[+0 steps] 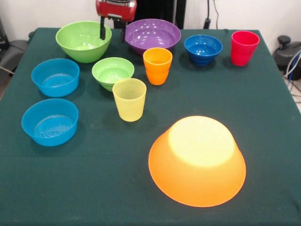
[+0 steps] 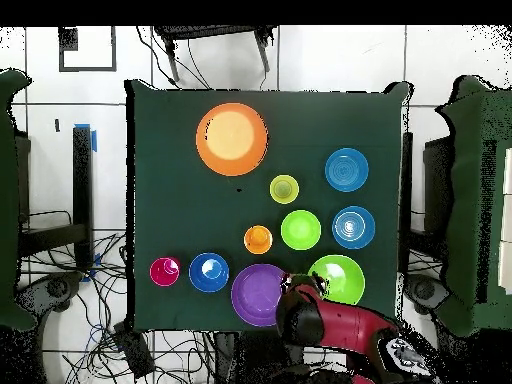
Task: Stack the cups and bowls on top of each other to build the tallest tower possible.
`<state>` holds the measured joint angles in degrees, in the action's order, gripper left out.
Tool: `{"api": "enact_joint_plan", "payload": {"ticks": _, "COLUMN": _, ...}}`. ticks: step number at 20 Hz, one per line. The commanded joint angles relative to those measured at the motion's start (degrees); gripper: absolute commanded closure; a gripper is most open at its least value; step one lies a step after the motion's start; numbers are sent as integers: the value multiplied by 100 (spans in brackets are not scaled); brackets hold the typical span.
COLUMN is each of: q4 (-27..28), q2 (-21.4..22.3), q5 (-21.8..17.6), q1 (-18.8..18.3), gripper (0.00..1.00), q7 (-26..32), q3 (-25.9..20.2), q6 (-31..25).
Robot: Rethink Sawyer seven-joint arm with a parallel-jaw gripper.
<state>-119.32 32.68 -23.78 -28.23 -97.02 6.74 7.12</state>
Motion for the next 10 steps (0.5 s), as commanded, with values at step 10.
{"api": "enact_joint_plan", "payload": {"ticks": 10, "q4": 1156, "q2": -474, "q5": -887, "q1": 274, "gripper": 0, "q7": -275, "q3": 74, "q6": 436}}
